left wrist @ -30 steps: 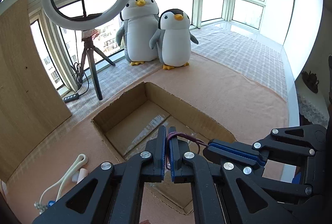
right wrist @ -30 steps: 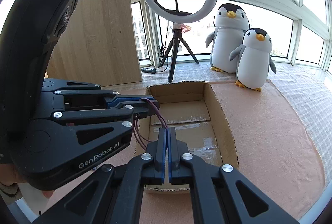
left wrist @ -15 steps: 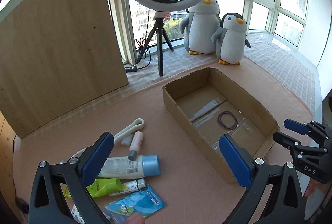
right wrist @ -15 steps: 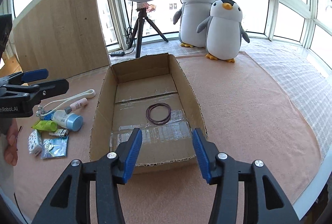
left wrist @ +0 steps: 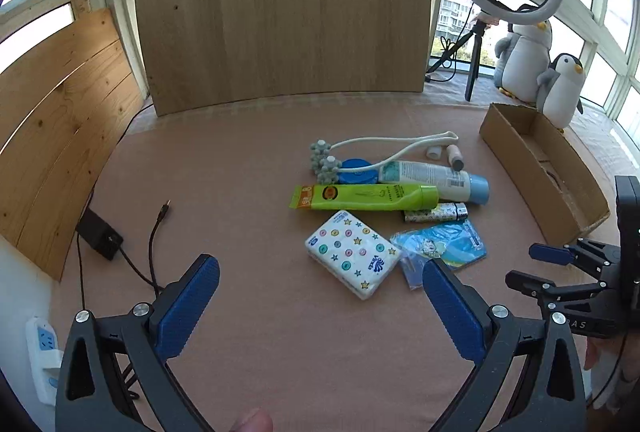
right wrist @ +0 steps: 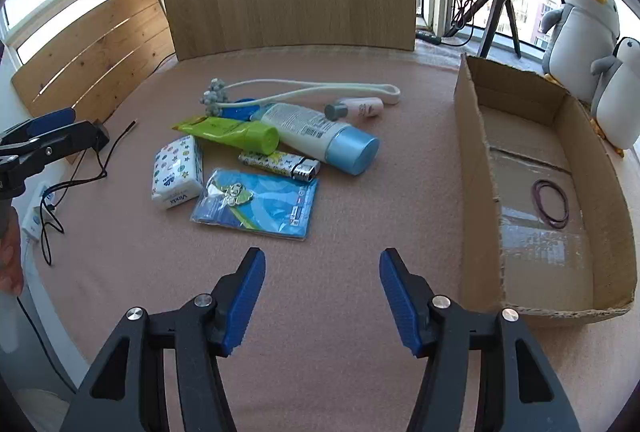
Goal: Organize objects
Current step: 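Open the right gripper and withdraw from the box, then move the right tool to the blue keychain card and close on it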
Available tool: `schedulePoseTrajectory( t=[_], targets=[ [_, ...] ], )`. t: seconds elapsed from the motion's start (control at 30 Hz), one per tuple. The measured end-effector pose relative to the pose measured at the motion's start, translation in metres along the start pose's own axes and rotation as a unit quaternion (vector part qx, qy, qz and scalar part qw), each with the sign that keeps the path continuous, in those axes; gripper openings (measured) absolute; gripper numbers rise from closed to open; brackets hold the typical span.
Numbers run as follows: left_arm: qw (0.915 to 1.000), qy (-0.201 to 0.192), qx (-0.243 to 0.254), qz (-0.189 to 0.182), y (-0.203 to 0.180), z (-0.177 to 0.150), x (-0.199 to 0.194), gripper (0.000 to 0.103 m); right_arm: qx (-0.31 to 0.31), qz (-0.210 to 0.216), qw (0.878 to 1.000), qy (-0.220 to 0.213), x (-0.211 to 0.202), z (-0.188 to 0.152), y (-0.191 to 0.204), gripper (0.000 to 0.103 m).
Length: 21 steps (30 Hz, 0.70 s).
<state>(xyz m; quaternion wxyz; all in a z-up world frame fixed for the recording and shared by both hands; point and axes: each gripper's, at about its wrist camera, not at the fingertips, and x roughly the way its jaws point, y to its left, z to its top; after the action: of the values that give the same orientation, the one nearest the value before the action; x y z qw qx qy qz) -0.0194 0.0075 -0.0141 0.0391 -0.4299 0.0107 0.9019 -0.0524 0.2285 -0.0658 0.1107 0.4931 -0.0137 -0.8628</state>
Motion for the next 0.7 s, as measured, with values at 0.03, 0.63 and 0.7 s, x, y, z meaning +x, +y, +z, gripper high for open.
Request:
schedulePoseTrajectory(
  t=[0.03,0.63,0.7],
  targets=[
    [0.9999,0.007,-0.006,0.006,0.002,-0.009,0.0,0.103,0.008,-0.003,1.0,0.008,0.008,-0.001,0.0,0.055],
    [0.992,0.103,-0.073,-0.005,0.004,-0.099,0.026,0.103,-0.127,-0.017,0.99,0.055,0.069,0.056,0.02,0.062],
    [0.9906,0.108,-0.083,0.001,0.012,-0.103,0.027,0.103,-0.168,0.015,0.983,0.067,0.058,0.033,0.041,0.063]
  ],
)
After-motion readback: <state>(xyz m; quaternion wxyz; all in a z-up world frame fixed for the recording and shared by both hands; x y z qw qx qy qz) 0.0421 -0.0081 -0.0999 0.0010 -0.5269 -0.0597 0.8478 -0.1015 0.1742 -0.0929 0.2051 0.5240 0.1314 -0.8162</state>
